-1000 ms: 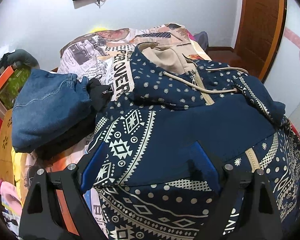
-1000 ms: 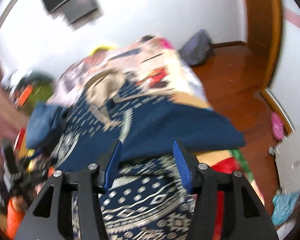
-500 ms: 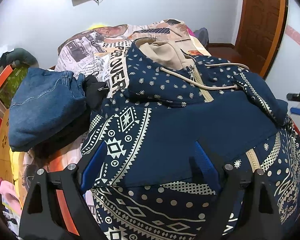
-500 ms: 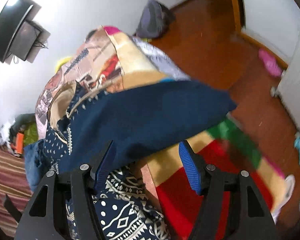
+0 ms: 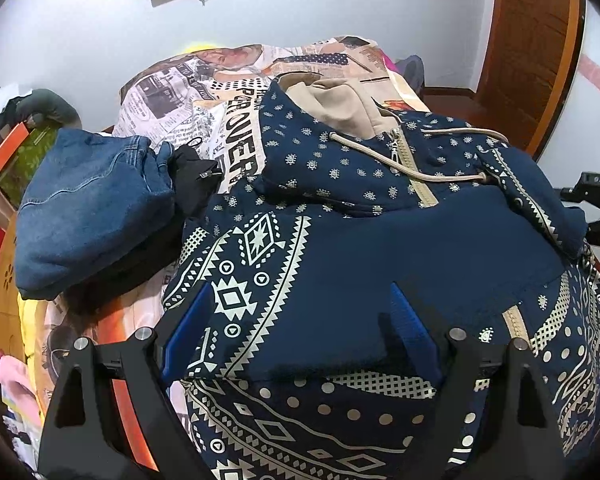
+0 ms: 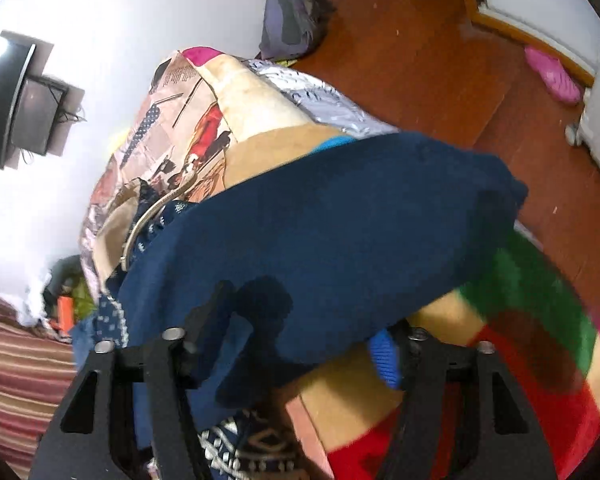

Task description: Fold large clothes

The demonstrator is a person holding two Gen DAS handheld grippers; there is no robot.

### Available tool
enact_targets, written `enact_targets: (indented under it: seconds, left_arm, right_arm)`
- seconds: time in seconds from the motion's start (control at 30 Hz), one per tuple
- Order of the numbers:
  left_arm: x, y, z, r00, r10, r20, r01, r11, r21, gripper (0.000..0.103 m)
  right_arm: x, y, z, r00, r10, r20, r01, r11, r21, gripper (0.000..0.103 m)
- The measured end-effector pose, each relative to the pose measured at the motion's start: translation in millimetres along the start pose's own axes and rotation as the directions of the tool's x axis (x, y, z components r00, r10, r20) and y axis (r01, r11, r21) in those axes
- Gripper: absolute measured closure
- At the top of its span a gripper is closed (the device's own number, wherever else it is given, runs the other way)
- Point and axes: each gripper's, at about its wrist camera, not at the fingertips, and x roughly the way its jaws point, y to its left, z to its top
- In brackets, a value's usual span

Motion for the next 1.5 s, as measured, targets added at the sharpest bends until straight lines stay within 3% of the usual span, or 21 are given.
enact_targets:
  seconds: [0.03, 0.13, 0.27, 0.37, 0.47, 0.57, 0.73, 0.87, 0.97, 1.17, 1.37, 1.5]
  left_arm:
    - [-1, 1, 0, 1.000, 0.001, 0.001, -0.001, 1.000, -0.002, 0.015]
    - [-2, 5, -1, 1.000, 0.003, 0.006, -0.003, 1.000, -0.005, 0.015]
    - [-6, 11, -1, 1.000, 0.007, 0.015, -0.007, 1.000, -0.012, 0.015]
    - [-9, 16, -2, 1.000, 0.003, 0.019, -0.003, 1.000, -0.025, 0.015]
    - [-13, 22, -3, 1.000, 0.000, 0.029, 0.001, 0.999, -0.039, 0.015]
    - [-18, 27, -4, 0.999, 0.000, 0.040, 0.001, 0.999, -0.045, 0.015]
    - [-32, 40, -7, 0.997, 0.002, 0.072, 0.002, 0.998, -0.066, 0.015]
    - [-42, 56, -12, 0.996, 0.010, 0.092, -0.002, 0.996, -0.092, 0.015]
    - [-48, 70, -19, 0.995, 0.027, 0.095, -0.016, 0.993, -0.115, 0.015]
    - [-51, 94, -33, 0.995, 0.060, 0.082, -0.047, 0.988, -0.146, 0.015]
    - [-51, 106, -42, 0.996, 0.059, 0.065, -0.047, 0.984, -0.171, 0.015]
    - [-50, 101, -42, 0.996, 0.062, 0.061, -0.052, 0.987, -0.152, 0.015]
  right_arm:
    - [0, 6, -1, 1.000, -0.017, 0.006, 0.018, 0.999, -0.032, 0.075]
    - [-4, 19, -1, 0.999, -0.018, 0.027, 0.020, 0.995, -0.094, 0.091]
    - [-33, 50, -5, 0.993, 0.001, 0.118, 0.023, 0.979, -0.203, 0.093]
    - [-63, 84, -9, 0.984, 0.078, 0.157, -0.032, 0.959, -0.281, 0.094]
    - [-81, 119, -17, 0.978, 0.134, 0.162, -0.062, 0.921, -0.385, 0.095]
    - [-99, 162, -38, 0.967, 0.176, 0.186, -0.057, 0.856, -0.513, 0.095]
    - [-95, 224, -79, 0.960, 0.244, 0.141, -0.095, 0.750, -0.654, 0.095]
    - [-65, 254, -102, 0.968, 0.243, 0.058, -0.134, 0.703, -0.699, 0.095]
    - [-32, 268, -122, 0.978, 0.204, -0.030, -0.163, 0.676, -0.718, 0.095]
    - [33, 270, -172, 0.983, 0.036, -0.181, -0.164, 0.624, -0.764, 0.095]
    - [75, 254, -196, 0.956, -0.113, -0.271, -0.144, 0.623, -0.768, 0.093]
    - [86, 243, -203, 0.911, -0.225, -0.346, -0.144, 0.612, -0.778, 0.084]
